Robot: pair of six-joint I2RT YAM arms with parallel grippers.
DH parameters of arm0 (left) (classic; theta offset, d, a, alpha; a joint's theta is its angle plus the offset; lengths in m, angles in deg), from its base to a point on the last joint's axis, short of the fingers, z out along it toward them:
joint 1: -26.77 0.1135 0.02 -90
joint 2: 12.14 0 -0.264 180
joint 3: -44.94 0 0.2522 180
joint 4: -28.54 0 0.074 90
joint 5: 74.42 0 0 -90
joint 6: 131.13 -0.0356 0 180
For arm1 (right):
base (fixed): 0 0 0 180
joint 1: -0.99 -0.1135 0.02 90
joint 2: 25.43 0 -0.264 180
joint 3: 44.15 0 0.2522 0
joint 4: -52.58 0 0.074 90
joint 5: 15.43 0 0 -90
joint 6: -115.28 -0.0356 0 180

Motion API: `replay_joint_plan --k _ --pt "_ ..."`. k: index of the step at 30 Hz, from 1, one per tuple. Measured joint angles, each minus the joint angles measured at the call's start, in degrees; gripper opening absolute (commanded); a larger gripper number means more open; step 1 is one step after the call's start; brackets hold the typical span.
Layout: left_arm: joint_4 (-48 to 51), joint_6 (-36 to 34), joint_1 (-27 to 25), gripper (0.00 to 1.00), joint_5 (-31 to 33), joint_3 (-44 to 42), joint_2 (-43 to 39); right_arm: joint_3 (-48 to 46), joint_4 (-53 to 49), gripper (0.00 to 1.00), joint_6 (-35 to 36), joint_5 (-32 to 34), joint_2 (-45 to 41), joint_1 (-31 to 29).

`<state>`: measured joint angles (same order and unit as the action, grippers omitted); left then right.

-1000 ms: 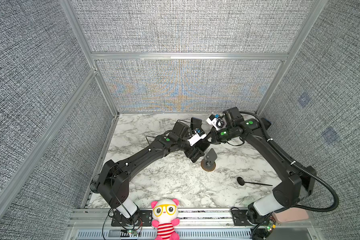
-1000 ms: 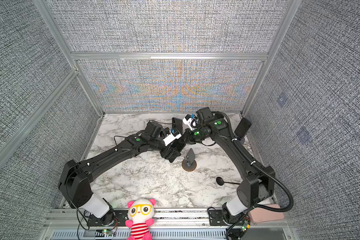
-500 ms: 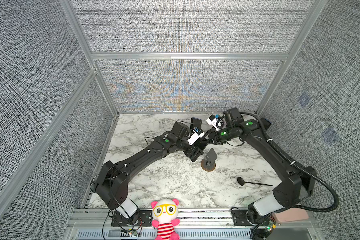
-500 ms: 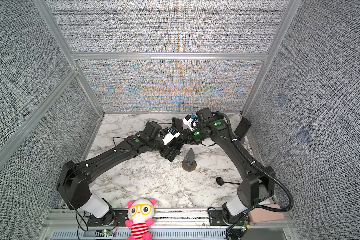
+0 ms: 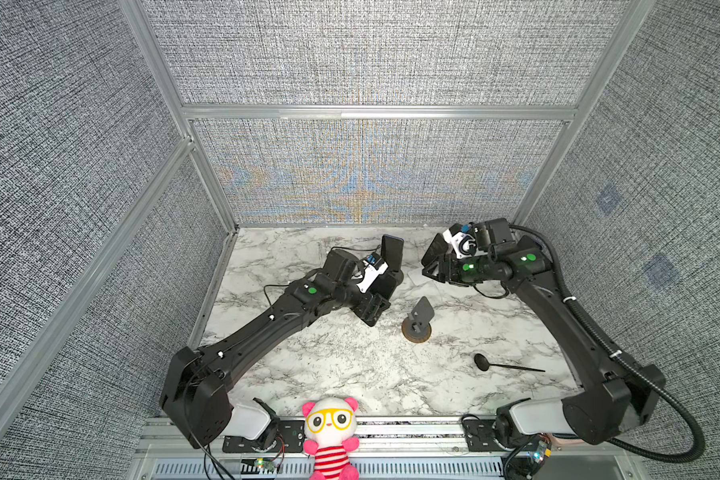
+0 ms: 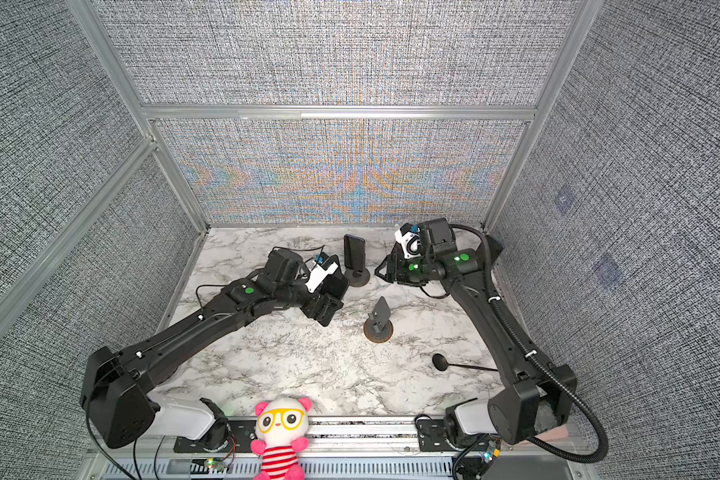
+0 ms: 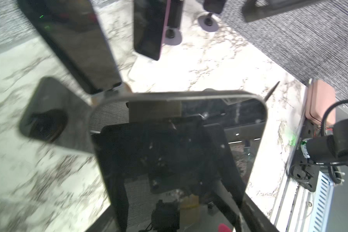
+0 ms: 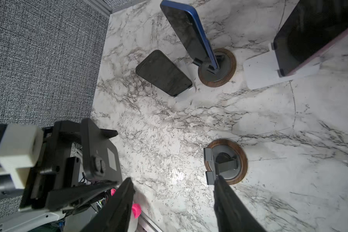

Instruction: Remove the phone from the phone stand

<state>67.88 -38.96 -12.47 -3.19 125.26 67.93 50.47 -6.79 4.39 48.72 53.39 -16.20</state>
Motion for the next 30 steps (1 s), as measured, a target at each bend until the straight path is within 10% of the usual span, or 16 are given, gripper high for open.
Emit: replay_joint_plan --k 13,24,30 --pt "18.49 5.86 19.87 0.00 10.12 17.11 12.74 -7.45 1.44 0.58 -1.68 3.08 -5.03 2.54" --pt "35.06 11.04 23.63 0.00 14.93 57.70 49.72 -12.15 -0.15 0.58 -2.25 9.46 -10.21 2.54" --pt "37.46 12.44 23.26 0.00 15.78 61.37 56.46 -14.82 -0.50 0.58 -2.27 11.52 -11.85 2.89"
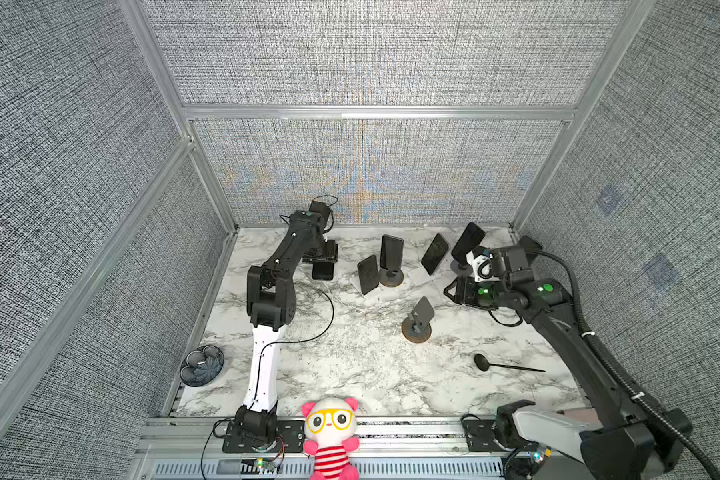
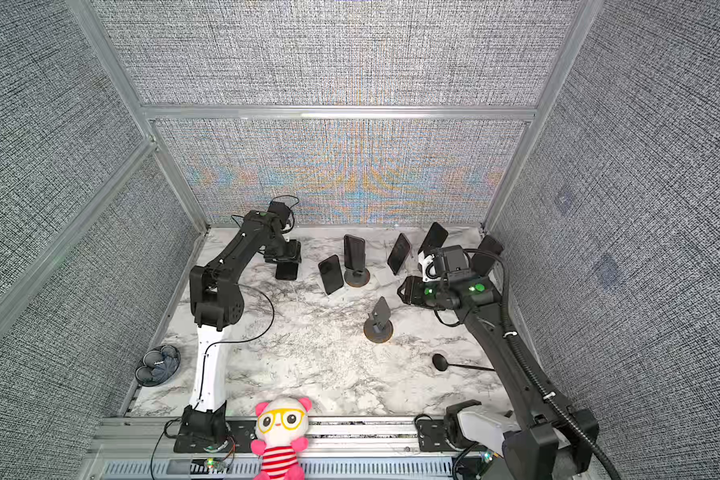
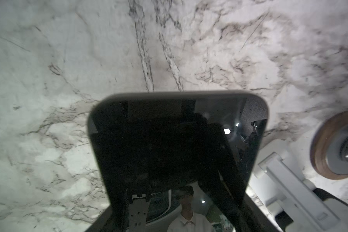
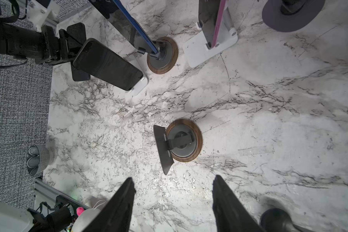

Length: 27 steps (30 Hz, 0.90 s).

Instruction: Remove the phone from the phone stand

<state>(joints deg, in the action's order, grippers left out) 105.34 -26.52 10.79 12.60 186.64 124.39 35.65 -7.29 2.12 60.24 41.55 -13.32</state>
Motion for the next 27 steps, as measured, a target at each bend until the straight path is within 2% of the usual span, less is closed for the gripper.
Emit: replay_joint_plan --k 7,20,25,27 --pt "-3.08 0.42 -0.37 0.00 -1.22 -3.23 0.92 -0.76 0.07 0.58 -0.04 0.02 1.77 0.11" --pt "-3.96 0.63 -0.33 0.00 -4.81 1.18 7.50 -1.40 1.38 0.58 -0.24 0.02 -0.11 0.11" --pt "-4.28 0.59 -0.37 0.12 -5.75 1.55 8.11 -1.46 1.44 0.58 -0.20 0.22 -0.13 0.11" --pt "-4.28 0.61 -0.37 0.21 -5.97 1.88 8.44 -1.57 1.53 0.58 -0.20 0.31 -0.15 0.11"
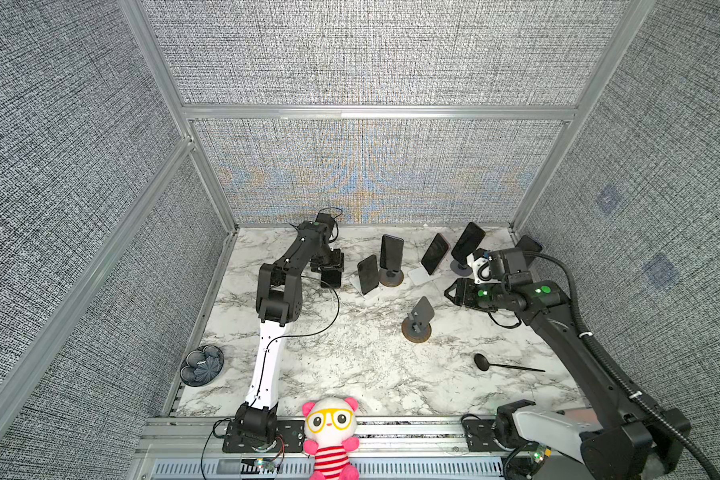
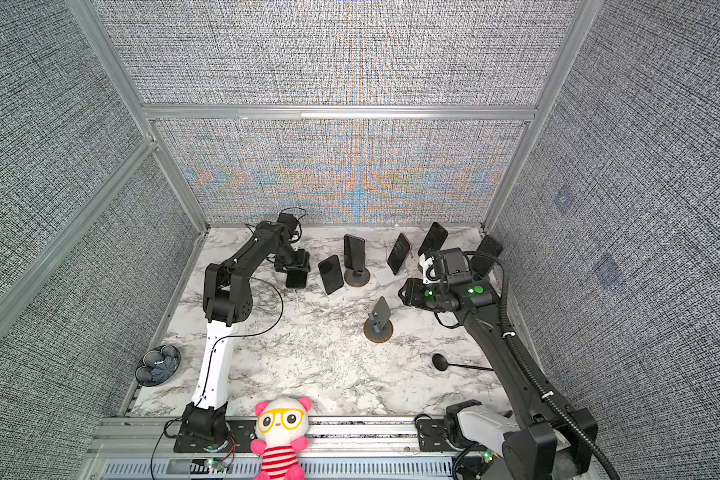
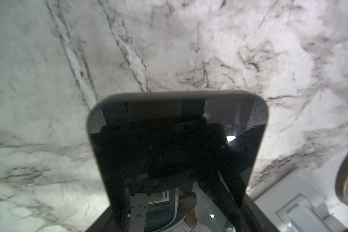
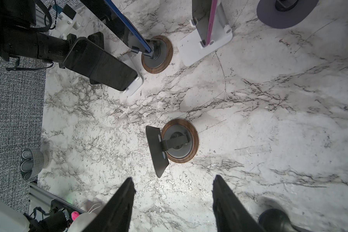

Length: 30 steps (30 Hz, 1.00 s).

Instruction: Remove the phone from the phone stand

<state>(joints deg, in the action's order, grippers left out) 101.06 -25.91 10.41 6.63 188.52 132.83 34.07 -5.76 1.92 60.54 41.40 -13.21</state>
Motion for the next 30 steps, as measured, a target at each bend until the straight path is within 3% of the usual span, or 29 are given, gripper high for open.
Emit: replay_joint_plan --k 5,11,14,30 --pt "0.07 0.02 0.02 0.53 -0.15 0.76 0.72 -0.26 0.13 0.58 0.20 0.07 -0.61 0.00" --pt "0.09 -0.02 0.00 0.71 -0.11 0.76 0.83 -0.76 0.22 0.58 0.26 0.26 -0.74 0.00" --pt "0.04 -0.20 -0.09 0.86 -0.09 0.66 0.81 -0.79 0.22 0.58 0.61 0.74 -0.55 0.02" --pt "-1.81 -1.31 -0.74 0.92 0.15 -2.60 -1.53 -0.70 0.04 0.58 1.09 1.75 -1.25 0.37"
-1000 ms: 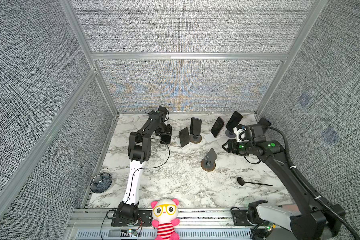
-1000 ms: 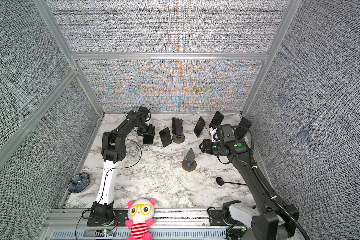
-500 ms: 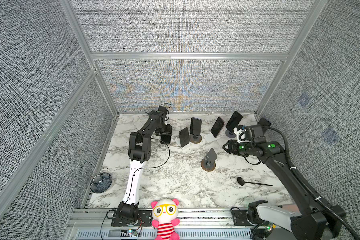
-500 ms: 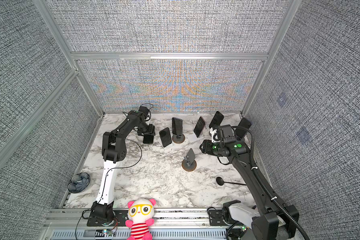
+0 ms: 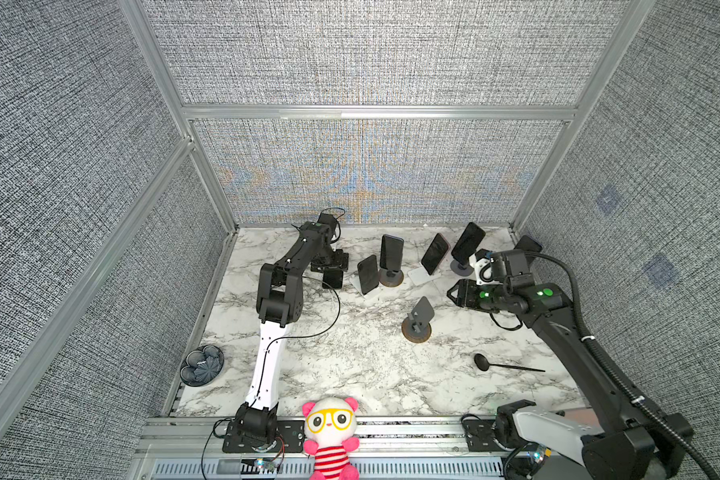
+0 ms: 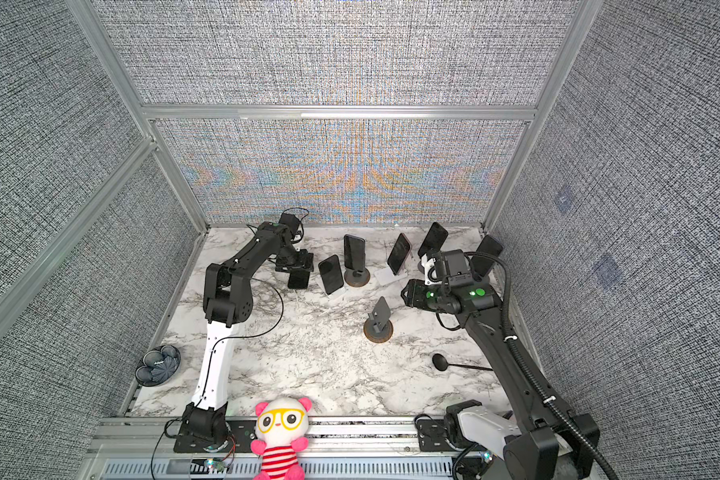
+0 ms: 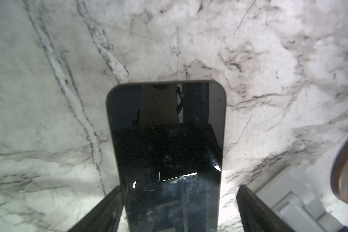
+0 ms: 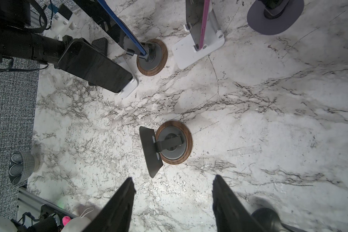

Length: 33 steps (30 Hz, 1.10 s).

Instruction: Remove the phone from the phone stand

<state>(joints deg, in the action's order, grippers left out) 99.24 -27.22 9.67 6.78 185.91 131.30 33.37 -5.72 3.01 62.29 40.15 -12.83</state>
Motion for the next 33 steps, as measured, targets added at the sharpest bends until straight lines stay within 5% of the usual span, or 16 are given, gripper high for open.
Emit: replay_joint_plan --k 6,16,27,33 --pt "1.40 -0.94 -0.04 0.98 -1.81 -2.34 -3.41 0.02 -0.24 0.58 0.15 0.26 -0.07 0.00" --pt "-4.50 -5.81 -1.07 0.97 -4.63 -12.28 -21.64 0.02 -0.24 0.58 0.15 0.37 0.09 0.00" --pt "-9.66 -18.99 -4.92 0.90 -10.64 -28.22 -40.89 1.42 -0.72 0.58 1.33 1.90 0.79 0.26" --pt "-11.26 -26.40 -8.61 0.76 -12.55 -29.90 -38.58 1.40 -1.57 0.57 1.44 1.90 1.14 0.35"
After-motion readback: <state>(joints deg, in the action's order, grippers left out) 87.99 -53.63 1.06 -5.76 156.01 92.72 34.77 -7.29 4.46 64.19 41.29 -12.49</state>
